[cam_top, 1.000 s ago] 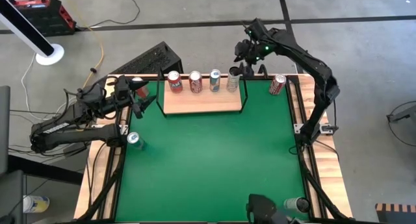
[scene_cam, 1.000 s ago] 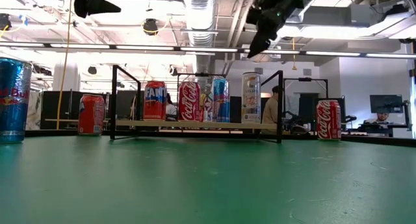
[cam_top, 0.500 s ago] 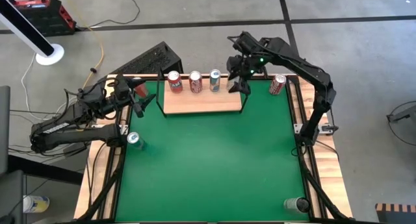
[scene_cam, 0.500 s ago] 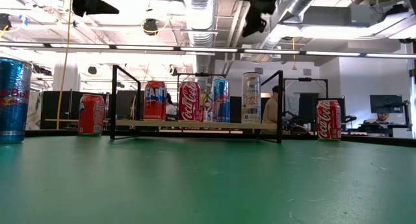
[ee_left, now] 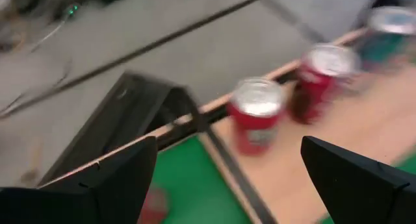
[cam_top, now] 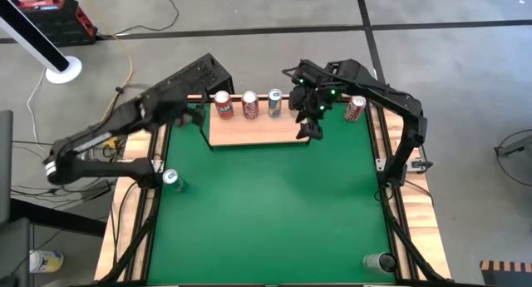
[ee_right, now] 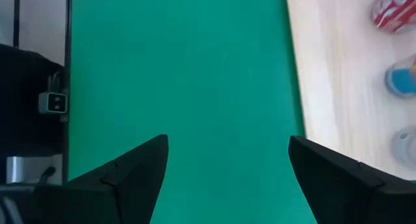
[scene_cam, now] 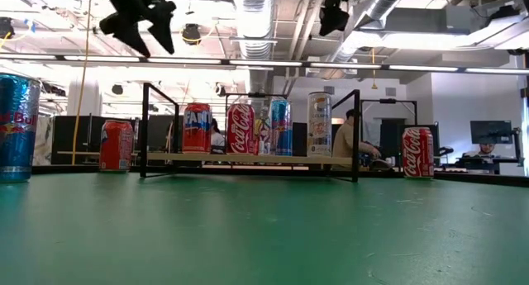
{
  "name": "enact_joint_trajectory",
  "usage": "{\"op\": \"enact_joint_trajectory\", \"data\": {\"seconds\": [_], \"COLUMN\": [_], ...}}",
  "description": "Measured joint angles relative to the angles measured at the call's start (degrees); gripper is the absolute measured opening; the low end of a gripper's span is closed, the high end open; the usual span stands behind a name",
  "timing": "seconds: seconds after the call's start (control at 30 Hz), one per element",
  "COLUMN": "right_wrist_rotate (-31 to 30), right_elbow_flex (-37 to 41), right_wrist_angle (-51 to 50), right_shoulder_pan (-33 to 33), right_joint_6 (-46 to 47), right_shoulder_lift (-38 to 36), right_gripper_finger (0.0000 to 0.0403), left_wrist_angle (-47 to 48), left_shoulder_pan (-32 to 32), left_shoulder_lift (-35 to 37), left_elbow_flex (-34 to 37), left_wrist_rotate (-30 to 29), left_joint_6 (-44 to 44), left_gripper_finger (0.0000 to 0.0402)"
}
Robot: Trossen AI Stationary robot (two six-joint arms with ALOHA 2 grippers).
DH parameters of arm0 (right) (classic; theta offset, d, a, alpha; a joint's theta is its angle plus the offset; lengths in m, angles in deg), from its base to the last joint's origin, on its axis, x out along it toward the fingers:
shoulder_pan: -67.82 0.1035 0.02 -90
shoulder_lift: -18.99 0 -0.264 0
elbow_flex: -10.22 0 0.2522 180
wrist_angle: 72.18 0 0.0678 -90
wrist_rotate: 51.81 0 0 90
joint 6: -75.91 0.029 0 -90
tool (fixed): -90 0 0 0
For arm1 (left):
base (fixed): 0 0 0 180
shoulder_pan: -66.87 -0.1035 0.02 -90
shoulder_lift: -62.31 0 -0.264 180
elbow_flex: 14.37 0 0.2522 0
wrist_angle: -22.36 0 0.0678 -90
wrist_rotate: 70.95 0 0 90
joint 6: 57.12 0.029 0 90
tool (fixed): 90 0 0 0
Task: Place canned beverage on shelf
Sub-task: Put the orange soda can, aligned with the other orange soda can on the shelf
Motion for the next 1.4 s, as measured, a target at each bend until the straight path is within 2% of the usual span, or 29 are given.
{"op": "enact_joint_trajectory", "data": {"seconds": [0.1, 0.2, 0.37, 0.43, 0.6, 0.9, 1.17, 1.4], "right_wrist_rotate": [-0.2, -1.1, -1.6, -2.3, -3.1, -3.1, -3.0, -3.0], "right_elbow_flex": [0.0, 0.0, 0.0, 0.0, 0.0, 0.0, 0.0, 0.0], "right_wrist_angle": [-1.4, -1.5, -1.3, -1.1, -1.4, -1.6, -3.2, -3.2], "right_shoulder_pan": [1.2, 3.0, 5.3, 6.1, 8.4, 9.3, 9.3, 9.3], "right_joint_6": [0.5, 0.6, 0.6, 0.6, -0.5, -3.9, -5.9, -7.5], "right_shoulder_lift": [-0.4, -1.2, -2.6, -3.0, -3.6, -4.6, -5.5, -6.0], "right_gripper_finger": [0.0344, 0.0344, 0.0344, 0.0344, 0.0344, 0.0344, 0.0344, 0.0344], "left_wrist_angle": [11.7, 19.6, 26.9, 28.1, 31.6, 34.0, 34.3, 34.9], "left_shoulder_pan": [-5.2, -9.6, -16.5, -19.3, -25.2, -30.9, -33.3, -32.6], "left_shoulder_lift": [-8.5, -15.5, -23.2, -24.6, -28.0, -33.3, -35.4, -35.5], "left_elbow_flex": [-10.6, -20.2, -29.2, -29.7, -29.7, -29.7, -29.6, -29.6], "left_wrist_rotate": [1.9, 2.9, 3.1, 4.5, 12.7, 14.6, 20.7, 20.4], "left_joint_6": [-2.4, -2.7, -2.8, -2.9, -3.9, -3.7, -5.4, -6.1], "left_gripper_finger": [0.0366, 0.0366, 0.0366, 0.0366, 0.0366, 0.0366, 0.0366, 0.0366]}}
